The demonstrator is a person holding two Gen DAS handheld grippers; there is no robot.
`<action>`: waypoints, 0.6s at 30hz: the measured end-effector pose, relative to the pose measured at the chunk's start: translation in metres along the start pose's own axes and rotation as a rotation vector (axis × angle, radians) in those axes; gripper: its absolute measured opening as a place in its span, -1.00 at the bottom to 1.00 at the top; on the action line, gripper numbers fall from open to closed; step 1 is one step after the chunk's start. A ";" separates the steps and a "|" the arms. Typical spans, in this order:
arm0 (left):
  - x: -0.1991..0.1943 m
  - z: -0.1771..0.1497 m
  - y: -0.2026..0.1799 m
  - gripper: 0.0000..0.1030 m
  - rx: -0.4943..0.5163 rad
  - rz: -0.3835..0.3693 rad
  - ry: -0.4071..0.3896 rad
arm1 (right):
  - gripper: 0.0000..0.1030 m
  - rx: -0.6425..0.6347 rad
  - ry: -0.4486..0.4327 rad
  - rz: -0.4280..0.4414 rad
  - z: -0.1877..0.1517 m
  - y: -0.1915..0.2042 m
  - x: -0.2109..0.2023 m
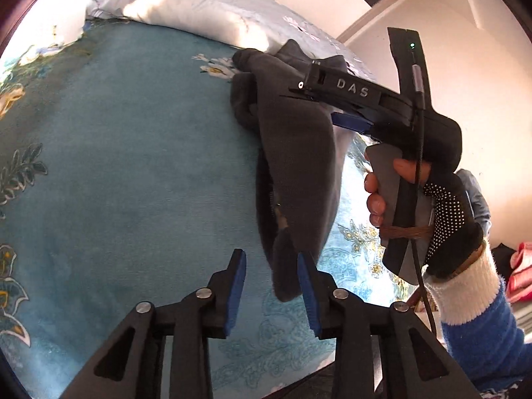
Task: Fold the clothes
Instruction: 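Grasp the jacket with the right tool while the left tool holds it up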
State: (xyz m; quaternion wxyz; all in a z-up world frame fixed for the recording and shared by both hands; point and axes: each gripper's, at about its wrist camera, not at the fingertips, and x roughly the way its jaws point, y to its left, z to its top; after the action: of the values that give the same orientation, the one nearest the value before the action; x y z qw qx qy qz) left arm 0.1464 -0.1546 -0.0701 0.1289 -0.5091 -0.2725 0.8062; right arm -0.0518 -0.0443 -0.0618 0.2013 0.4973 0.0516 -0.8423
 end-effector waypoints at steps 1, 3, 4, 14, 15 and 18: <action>-0.004 0.001 0.006 -0.23 -0.025 0.003 -0.004 | 1.00 -0.027 0.019 -0.051 0.000 0.005 0.009; -0.014 0.002 0.016 -0.19 -0.064 0.007 -0.018 | 0.97 -0.061 0.055 -0.133 -0.003 0.007 0.024; -0.018 0.002 0.020 -0.17 -0.080 0.007 -0.026 | 0.94 -0.047 0.070 -0.142 -0.006 0.003 0.027; -0.012 0.024 0.033 -0.15 -0.097 0.014 -0.029 | -0.69 0.282 -0.006 -0.031 -0.036 -0.092 -0.015; -0.008 0.026 0.031 -0.15 -0.094 0.005 -0.027 | -0.72 0.308 -0.027 -0.027 -0.041 -0.102 -0.023; 0.004 0.034 0.021 -0.15 -0.065 0.001 -0.021 | -0.75 0.390 -0.087 -0.022 -0.061 -0.132 -0.047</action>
State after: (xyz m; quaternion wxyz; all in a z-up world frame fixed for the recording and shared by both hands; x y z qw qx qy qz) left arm 0.1156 -0.1802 -0.0733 0.1088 -0.5048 -0.2996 0.8022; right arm -0.0340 0.1075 -0.0672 0.0941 0.4893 -0.1160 -0.8592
